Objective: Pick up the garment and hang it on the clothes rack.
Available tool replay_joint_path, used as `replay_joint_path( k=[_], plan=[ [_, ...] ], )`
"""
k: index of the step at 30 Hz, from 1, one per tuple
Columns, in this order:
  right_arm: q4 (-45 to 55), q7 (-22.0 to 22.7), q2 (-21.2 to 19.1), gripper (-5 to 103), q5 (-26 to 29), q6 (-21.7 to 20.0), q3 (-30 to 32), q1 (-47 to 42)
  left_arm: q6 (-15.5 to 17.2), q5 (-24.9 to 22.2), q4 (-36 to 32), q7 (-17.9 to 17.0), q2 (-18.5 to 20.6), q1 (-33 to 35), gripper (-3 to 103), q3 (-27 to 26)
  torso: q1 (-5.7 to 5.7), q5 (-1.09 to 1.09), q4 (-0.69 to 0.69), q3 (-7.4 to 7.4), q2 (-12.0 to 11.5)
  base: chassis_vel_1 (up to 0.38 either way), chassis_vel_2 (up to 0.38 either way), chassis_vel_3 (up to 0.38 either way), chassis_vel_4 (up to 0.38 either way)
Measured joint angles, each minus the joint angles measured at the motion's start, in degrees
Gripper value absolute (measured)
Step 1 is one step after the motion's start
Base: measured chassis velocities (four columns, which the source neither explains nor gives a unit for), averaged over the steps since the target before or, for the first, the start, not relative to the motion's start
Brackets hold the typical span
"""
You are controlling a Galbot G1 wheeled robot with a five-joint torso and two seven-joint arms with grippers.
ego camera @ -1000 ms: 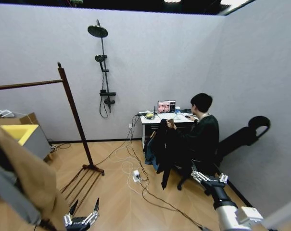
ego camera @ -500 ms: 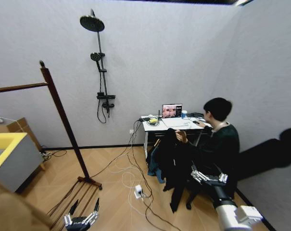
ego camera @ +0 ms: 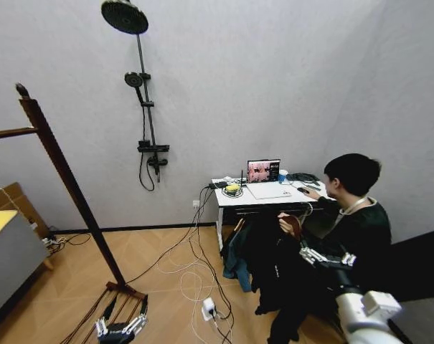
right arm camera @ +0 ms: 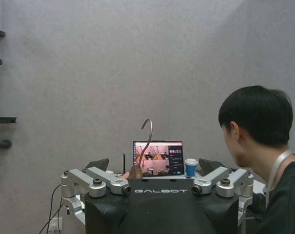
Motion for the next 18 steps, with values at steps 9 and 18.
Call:
replay_joint_path(
  k=[9, 18],
  plan=[
    [-13.35, -3.91, -6.83, 100, 2.53, 0.38, -2.64, 8.74, 0.0, 0.0, 0.0, -0.01, 0.01, -0.02, 100, -0.01, 0.1, -0.01, 0.02, 0.03, -0.04, 0.02, -0.021, -0.024, 0.025],
    [-19.92, -6.49, -7.48, 96, 1.34, 2.13, -8.31, 15.24, 0.0, 0.0, 0.0, -0.01, 0.01, -0.02, 100, -0.01, 0.1, -0.02, 0.01, 0.03, -0.04, 0.0, 0.0, 0.0, 0.0]
  ],
)
